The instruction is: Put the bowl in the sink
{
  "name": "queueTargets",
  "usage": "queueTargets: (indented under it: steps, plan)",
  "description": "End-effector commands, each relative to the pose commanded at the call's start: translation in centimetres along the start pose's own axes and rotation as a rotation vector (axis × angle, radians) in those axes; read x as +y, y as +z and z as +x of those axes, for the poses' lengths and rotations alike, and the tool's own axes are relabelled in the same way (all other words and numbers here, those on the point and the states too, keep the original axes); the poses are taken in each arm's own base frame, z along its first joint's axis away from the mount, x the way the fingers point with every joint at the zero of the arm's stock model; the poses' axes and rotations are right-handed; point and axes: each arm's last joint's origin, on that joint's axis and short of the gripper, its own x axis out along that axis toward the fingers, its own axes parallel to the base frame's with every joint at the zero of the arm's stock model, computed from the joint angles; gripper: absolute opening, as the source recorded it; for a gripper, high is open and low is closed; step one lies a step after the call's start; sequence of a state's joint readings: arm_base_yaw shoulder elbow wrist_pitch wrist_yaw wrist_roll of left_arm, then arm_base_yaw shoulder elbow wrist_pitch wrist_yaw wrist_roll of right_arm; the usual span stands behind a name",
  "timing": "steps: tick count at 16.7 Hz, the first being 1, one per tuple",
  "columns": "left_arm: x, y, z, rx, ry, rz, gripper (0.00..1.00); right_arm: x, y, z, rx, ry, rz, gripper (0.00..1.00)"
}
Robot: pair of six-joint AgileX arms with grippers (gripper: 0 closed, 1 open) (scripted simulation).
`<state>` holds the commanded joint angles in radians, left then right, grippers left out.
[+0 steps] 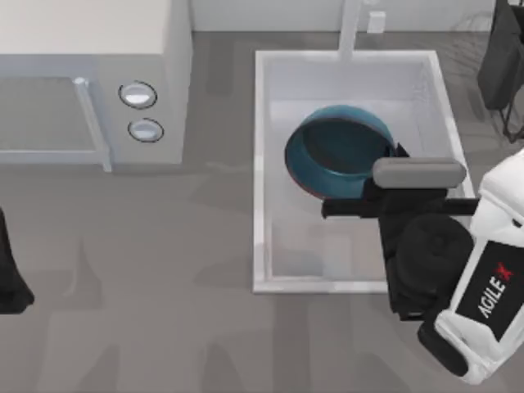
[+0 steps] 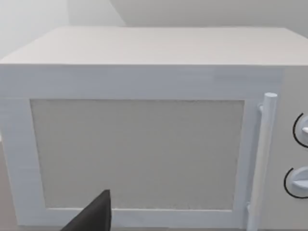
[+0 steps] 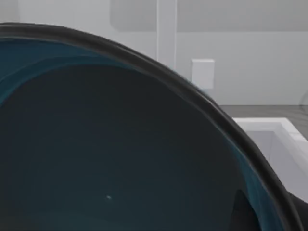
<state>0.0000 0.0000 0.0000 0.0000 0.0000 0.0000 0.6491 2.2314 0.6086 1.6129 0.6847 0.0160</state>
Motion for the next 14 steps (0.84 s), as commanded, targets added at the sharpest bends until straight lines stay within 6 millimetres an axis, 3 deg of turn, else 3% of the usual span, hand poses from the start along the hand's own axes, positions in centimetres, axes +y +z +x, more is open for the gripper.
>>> queueTargets:
  steps: [8,14]
  plan:
    - [0.0,0.0,0.0,0.0,0.0,0.0,1.0,0.0,0.0,0.0,0.0,0.0,0.0,0.98]
    - [0.0,0.0,0.0,0.0,0.0,0.0,1.0,0.0,0.0,0.0,0.0,0.0,0.0,1.0]
